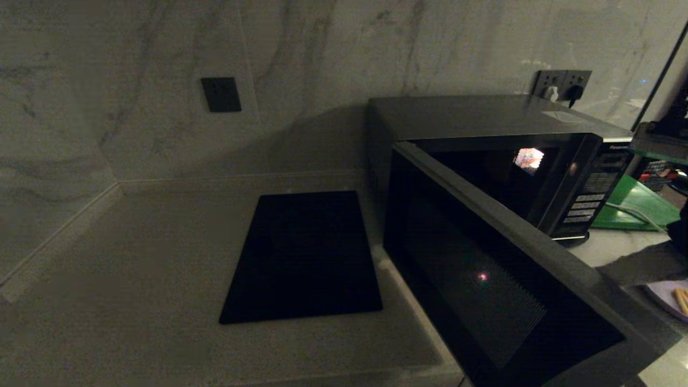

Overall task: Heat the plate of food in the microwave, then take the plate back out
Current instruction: Open the microwave oven

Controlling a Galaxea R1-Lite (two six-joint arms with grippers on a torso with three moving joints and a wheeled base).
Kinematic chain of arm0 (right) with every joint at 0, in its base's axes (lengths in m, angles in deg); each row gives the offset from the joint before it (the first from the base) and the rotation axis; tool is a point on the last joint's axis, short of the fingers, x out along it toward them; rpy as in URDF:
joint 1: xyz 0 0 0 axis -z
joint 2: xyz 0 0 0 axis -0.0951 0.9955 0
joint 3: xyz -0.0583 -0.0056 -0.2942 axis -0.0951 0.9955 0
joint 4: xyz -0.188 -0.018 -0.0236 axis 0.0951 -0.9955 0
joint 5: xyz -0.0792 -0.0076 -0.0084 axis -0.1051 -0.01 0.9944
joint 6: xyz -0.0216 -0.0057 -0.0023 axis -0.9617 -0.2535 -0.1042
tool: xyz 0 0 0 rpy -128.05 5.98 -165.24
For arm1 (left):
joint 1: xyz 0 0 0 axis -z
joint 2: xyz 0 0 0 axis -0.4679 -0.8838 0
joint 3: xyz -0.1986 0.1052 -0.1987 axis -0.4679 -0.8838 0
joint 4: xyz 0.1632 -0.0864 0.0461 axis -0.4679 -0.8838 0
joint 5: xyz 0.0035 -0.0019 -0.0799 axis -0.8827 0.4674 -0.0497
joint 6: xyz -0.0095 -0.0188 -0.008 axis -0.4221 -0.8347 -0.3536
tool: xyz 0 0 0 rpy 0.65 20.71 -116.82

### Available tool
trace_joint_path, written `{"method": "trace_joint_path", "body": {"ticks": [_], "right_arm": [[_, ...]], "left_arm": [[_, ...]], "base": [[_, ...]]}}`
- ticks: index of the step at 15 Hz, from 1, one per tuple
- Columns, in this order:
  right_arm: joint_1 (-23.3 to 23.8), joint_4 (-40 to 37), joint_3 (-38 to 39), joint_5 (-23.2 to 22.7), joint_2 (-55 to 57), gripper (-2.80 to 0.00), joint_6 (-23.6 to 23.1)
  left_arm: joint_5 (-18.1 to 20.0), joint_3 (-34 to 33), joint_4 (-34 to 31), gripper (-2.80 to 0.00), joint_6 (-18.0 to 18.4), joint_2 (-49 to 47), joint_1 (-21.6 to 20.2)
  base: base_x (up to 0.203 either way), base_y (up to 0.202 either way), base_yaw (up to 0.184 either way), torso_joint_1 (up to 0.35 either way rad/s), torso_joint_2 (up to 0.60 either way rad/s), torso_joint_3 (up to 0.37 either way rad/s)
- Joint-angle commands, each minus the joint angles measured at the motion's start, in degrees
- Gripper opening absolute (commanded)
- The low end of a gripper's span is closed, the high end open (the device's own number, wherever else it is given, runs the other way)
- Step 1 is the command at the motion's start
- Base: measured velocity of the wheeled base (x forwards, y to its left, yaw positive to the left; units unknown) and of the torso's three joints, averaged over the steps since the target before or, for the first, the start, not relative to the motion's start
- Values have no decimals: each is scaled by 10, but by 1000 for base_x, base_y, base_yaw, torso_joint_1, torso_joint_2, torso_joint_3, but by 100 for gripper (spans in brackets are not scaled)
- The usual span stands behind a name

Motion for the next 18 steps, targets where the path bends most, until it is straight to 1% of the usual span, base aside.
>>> {"method": "trace_joint_path", "body": {"ticks": [1, 6, 8, 14, 15, 16, 18], "right_arm": [[-23, -3, 4, -10, -2, -280, 0], [-80, -2, 4, -58, -6, -280, -3], [-84, 0, 3, -77, -3, -280, -4], [-81, 0, 9, -74, -11, -280, -3], [-71, 1, 10, -67, -11, -280, -3], [-48, 1, 10, -58, -13, -280, -3], [27, 10, 14, -28, -23, -280, -3]], "left_arm": [[0, 0, 1, -280, -1, 0, 0], [0, 0, 0, -280, -1, 0, 0], [0, 0, 1, -280, -1, 0, 0], [0, 0, 1, -280, -1, 0, 0], [0, 0, 0, -280, -1, 0, 0], [0, 0, 1, -280, -1, 0, 0], [0, 0, 0, -280, -1, 0, 0]], "base": [[0, 0, 0, 0, 0, 0], [0, 0, 0, 0, 0, 0], [0, 0, 0, 0, 0, 0], [0, 0, 0, 0, 0, 0], [0, 0, 0, 0, 0, 0], [0, 0, 0, 0, 0, 0], [0, 0, 0, 0, 0, 0]]}}
